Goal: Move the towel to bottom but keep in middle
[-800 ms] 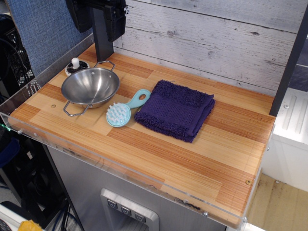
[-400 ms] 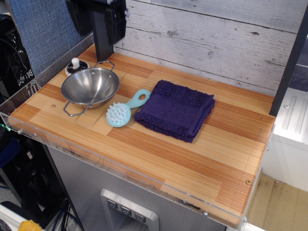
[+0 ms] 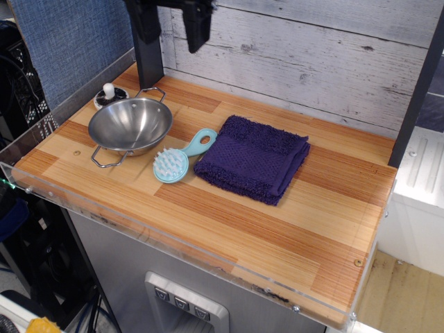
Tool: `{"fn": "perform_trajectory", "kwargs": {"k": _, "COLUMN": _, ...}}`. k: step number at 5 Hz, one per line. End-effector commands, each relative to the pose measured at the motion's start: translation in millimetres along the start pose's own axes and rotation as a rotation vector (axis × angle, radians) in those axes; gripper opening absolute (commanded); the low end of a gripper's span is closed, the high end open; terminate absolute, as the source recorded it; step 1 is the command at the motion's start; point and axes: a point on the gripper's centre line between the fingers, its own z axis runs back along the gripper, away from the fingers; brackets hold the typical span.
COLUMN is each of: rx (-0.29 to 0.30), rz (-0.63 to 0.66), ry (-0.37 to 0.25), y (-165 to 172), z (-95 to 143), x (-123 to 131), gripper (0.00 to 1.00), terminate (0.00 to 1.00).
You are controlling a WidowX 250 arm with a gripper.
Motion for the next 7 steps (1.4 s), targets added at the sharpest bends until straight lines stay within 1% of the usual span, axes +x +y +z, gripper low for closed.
{"fn": "perform_trajectory", "kwargs": {"k": 1, "rx": 0.082, "rz": -0.032, "ry": 0.008, "y": -56, "z": -21, "x": 18, "gripper": 1.0, "terminate": 0.0}}
{"fn": "perform_trajectory", "kwargs": {"k": 2, "rx": 0.126, "rz": -0.054, "ry": 0.031, "y": -67, "z": -42, "x": 16, "gripper": 1.0, "terminate": 0.0}}
{"fn": "perform_trajectory", "kwargs": {"k": 3, "rx": 0.174, "rz": -0.042, "ry": 0.022, "y": -64, "z": -58, "x": 9, "gripper": 1.0, "terminate": 0.0}}
{"fn": "perform_trajectory", "kwargs": {"k": 4, "rx": 0.191, "rz": -0.039, "ry": 0.012, "y": -57, "z": -72, "x": 2, "gripper": 1.0, "terminate": 0.0}}
{"fn": "perform_trajectory", "kwargs": {"k": 5, "rx": 0.194, "rz": -0.046, "ry": 0.012, "y": -56, "z": -79, "x": -4, "gripper": 1.0, "terminate": 0.0}}
{"fn": "perform_trajectory", "kwargs": {"k": 6, "rx": 0.161, "rz": -0.045, "ry": 0.02, "y": -59, "z": -87, "x": -9, "gripper": 1.0, "terminate": 0.0}}
{"fn": "perform_trajectory", "kwargs": {"k": 7, "rx": 0.098, "rz": -0.051, "ry": -0.008, "y": -65, "z": -87, "x": -11, "gripper": 1.0, "terminate": 0.0}}
